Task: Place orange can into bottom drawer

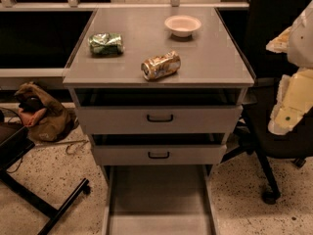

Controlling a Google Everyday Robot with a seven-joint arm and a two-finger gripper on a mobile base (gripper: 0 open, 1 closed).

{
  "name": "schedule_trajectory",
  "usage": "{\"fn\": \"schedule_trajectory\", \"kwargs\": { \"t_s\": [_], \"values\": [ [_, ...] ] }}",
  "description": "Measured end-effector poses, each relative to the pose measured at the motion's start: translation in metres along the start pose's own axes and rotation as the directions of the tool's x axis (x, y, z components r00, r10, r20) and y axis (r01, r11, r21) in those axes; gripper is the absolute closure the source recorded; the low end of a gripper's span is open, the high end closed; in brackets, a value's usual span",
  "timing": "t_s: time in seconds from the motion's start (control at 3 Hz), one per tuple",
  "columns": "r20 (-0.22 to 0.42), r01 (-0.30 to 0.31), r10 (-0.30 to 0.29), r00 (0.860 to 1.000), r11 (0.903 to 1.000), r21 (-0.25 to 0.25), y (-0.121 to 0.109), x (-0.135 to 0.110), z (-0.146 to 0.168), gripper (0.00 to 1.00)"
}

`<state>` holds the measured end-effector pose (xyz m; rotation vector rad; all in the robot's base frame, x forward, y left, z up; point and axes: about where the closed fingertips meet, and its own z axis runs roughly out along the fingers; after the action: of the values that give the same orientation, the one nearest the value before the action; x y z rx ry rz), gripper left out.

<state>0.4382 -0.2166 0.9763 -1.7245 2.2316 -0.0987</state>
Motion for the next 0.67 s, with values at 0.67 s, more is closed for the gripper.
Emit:
{"fn": "schedule_trajectory", "kwargs": {
  "t_s": [0.67],
  "values": [
    [0.029, 0.027, -0.027, 0.999, 0.9996, 0.006, -0.013, -0.008, 0.010, 0.00]
  ]
}}
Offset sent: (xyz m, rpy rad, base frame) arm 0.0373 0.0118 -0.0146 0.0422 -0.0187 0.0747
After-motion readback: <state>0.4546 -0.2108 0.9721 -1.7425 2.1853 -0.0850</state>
